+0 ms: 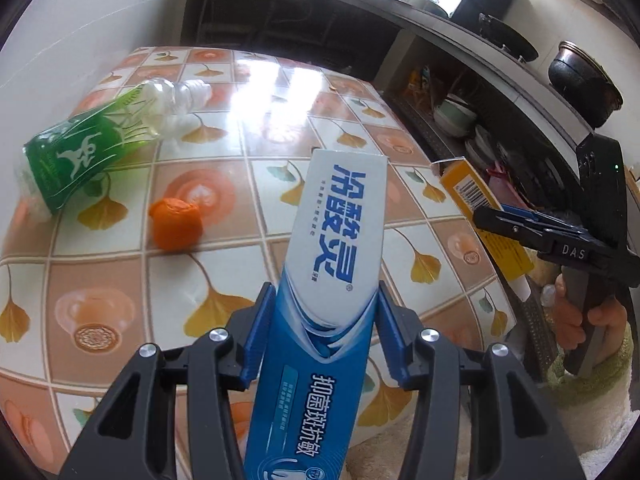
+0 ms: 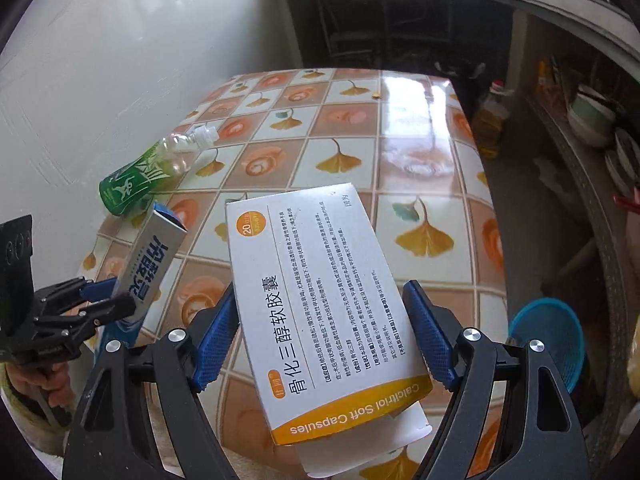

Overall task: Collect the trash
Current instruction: 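Lift the toothpaste box in the left tool while the right tool lifts the medicine box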

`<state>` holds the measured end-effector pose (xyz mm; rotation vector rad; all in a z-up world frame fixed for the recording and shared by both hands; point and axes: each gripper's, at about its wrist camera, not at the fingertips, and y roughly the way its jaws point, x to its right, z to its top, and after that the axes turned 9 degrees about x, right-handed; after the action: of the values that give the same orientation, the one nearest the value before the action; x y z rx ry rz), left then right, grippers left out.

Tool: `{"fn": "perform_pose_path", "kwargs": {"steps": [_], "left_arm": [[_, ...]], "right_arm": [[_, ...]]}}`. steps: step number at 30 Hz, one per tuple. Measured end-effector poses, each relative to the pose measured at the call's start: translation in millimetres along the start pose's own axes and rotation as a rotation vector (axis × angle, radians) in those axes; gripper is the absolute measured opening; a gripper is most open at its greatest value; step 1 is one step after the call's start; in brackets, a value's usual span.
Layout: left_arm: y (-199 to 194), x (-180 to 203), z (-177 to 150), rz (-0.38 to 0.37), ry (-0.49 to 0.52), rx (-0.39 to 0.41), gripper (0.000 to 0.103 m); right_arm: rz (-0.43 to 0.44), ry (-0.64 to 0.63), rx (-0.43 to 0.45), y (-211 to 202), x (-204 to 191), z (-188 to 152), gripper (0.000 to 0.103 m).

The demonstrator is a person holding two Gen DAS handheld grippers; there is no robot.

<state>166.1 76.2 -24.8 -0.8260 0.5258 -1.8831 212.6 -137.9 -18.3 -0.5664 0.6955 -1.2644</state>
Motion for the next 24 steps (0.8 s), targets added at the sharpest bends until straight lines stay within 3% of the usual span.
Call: {"fn": "perform_pose_path", "kwargs": {"steps": [4,9,24], "left_arm": [[24.6,17.4,1.5,0.011,0.026,-0.011,0.048],[47.2,31.7,3.6,0.048,0.033,-0.022,0.048],[64.2,39.9,3.3,0.09,0.066,-0.057,0.049]], "right_arm": [[-0.138,0.017,-0.007,6.2,1.6,-16.8,0.076],[-0.211,0.027,-0.012,12.3,2.6,-27.5,0.078],[-0.205,0.051,-0.048,16.5,10.5,-47.2,0.083]]}}
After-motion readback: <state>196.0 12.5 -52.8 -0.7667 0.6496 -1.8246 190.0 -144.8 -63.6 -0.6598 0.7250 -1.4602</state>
